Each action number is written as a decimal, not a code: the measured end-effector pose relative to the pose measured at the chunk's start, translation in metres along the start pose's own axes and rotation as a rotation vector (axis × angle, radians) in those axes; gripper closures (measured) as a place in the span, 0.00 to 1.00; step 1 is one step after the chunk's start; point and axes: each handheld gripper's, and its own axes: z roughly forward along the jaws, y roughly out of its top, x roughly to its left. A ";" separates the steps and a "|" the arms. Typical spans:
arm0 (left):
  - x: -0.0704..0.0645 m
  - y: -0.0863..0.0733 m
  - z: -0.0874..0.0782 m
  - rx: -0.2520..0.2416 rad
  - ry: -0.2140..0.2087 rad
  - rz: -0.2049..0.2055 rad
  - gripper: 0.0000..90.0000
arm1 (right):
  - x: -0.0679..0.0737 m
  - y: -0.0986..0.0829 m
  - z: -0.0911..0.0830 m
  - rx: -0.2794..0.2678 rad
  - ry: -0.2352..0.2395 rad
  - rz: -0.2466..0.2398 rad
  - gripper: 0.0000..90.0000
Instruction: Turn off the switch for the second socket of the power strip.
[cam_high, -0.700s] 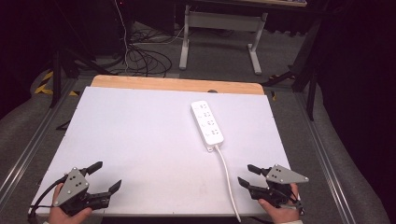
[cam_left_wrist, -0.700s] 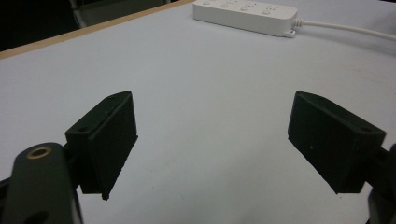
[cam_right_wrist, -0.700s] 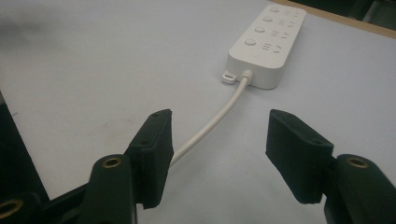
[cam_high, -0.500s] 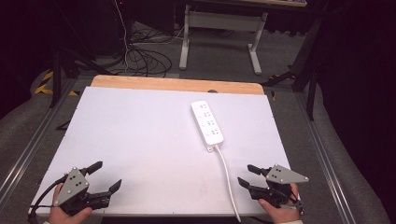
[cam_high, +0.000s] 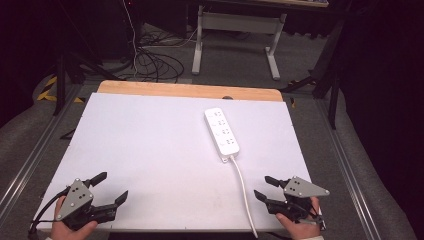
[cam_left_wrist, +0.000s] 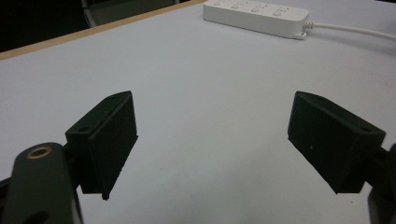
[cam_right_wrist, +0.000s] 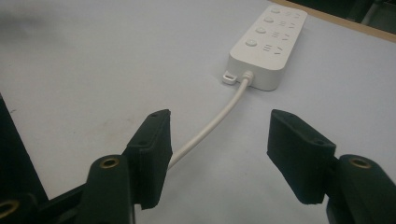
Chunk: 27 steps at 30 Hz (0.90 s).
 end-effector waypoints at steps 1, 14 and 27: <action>0.000 0.000 0.000 0.000 0.001 0.001 0.18 | 0.000 0.000 0.000 0.000 0.000 0.000 0.45; -0.002 0.000 0.000 0.003 0.005 0.003 0.18 | 0.001 0.007 -0.001 0.006 0.001 0.002 0.45; -0.002 0.000 0.000 0.006 0.009 0.006 0.18 | -0.001 0.039 0.008 0.056 0.015 -0.012 0.47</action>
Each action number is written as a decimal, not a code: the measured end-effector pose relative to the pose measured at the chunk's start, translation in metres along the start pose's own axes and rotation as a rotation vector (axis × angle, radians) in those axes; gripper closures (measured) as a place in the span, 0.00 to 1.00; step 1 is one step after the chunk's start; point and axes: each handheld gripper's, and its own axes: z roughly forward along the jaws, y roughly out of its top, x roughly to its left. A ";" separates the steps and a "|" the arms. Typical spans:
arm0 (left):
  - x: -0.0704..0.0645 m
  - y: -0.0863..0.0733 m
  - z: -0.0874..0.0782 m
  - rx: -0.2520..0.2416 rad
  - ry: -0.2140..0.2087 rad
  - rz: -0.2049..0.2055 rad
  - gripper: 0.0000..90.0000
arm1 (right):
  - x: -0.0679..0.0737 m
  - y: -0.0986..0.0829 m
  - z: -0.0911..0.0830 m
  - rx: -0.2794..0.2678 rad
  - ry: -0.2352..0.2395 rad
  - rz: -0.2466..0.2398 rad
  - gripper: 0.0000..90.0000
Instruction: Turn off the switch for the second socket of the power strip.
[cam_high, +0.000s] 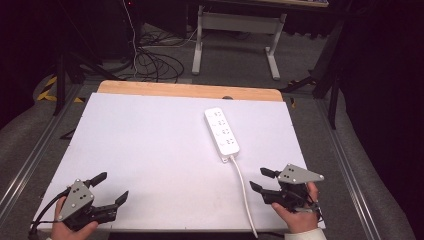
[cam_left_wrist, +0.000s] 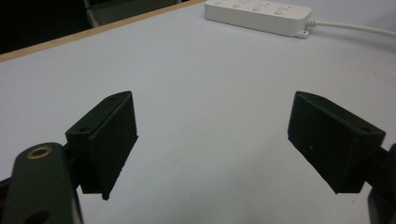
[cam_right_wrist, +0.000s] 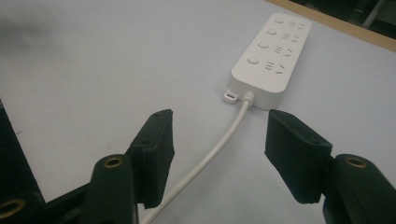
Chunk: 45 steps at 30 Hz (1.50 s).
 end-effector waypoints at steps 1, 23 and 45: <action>0.000 0.000 0.000 0.000 0.000 0.000 0.18 | 0.000 0.003 0.001 0.001 0.000 -0.004 0.47; 0.000 0.000 0.000 0.000 0.001 0.006 0.18 | -0.004 0.048 0.022 0.036 0.018 -0.056 0.50; 0.000 -0.001 -0.001 -0.002 0.000 -0.008 0.18 | -0.013 0.081 0.045 0.071 0.026 -0.083 0.58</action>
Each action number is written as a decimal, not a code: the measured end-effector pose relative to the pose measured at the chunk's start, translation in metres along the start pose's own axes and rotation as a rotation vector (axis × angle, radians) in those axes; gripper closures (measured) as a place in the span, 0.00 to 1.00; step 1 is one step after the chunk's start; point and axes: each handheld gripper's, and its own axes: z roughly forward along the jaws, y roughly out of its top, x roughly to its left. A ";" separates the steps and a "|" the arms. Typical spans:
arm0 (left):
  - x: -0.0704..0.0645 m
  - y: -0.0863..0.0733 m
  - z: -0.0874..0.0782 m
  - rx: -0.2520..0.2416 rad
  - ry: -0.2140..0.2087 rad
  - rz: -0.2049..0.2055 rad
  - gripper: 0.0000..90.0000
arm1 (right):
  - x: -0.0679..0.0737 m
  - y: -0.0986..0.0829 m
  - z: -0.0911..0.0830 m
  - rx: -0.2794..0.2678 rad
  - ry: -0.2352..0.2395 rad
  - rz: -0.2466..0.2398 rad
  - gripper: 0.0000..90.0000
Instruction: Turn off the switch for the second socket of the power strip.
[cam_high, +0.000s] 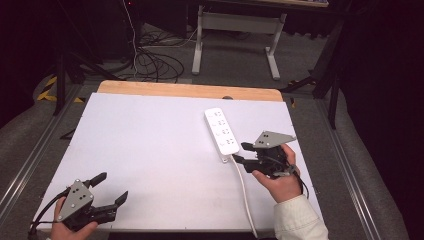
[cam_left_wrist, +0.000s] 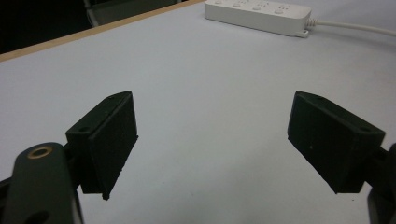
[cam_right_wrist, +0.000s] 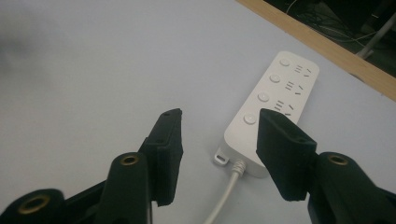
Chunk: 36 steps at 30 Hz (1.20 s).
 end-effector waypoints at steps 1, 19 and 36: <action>0.000 0.000 0.000 -0.001 0.000 -0.002 0.18 | -0.001 0.001 0.001 0.000 0.001 0.001 0.59; 0.001 -0.001 -0.001 -0.001 0.004 -0.003 0.18 | -0.034 0.026 0.049 0.026 0.009 0.088 1.00; 0.002 -0.001 -0.001 0.002 0.000 0.005 0.18 | -0.053 0.022 0.107 0.054 -0.033 0.147 1.00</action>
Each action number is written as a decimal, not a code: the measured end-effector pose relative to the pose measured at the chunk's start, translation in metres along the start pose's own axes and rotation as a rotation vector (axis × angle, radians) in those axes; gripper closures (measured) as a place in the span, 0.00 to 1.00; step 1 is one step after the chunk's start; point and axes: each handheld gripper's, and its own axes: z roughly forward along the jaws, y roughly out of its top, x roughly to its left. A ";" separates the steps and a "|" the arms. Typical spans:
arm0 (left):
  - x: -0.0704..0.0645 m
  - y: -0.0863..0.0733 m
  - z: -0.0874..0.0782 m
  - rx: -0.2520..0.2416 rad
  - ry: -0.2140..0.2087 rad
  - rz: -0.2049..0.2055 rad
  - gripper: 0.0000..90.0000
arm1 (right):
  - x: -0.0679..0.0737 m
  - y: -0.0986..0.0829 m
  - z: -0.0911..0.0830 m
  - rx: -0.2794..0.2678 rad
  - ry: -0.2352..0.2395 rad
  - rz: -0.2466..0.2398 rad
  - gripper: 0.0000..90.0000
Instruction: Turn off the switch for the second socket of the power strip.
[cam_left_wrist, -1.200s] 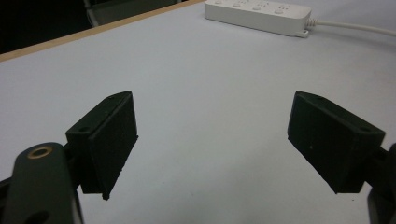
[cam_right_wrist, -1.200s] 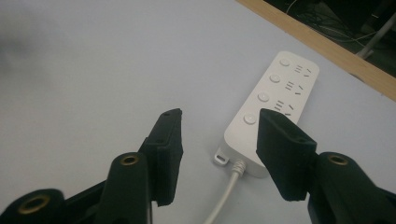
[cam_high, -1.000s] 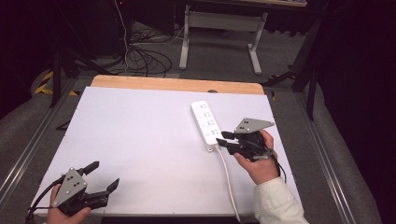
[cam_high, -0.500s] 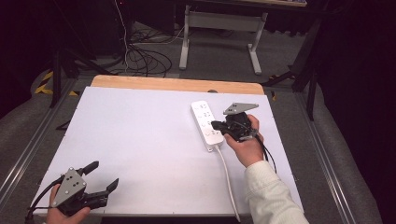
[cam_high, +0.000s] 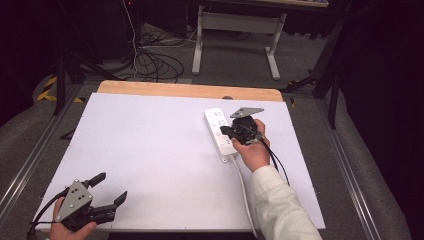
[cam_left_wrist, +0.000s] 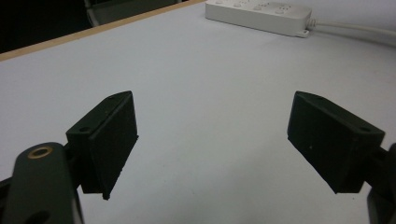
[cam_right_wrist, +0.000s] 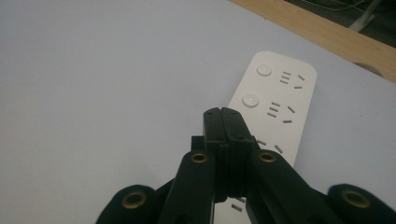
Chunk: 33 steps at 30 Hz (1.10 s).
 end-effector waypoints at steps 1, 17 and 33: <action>0.000 0.000 0.000 0.000 0.000 0.000 0.18 | -0.001 -0.001 0.003 0.003 -0.002 0.002 1.00; 0.000 0.000 0.000 -0.002 -0.002 -0.004 0.18 | -0.006 -0.008 0.036 0.017 -0.037 0.000 1.00; 0.000 0.000 0.000 -0.002 -0.002 -0.006 0.18 | -0.007 -0.012 0.049 0.027 -0.049 0.017 1.00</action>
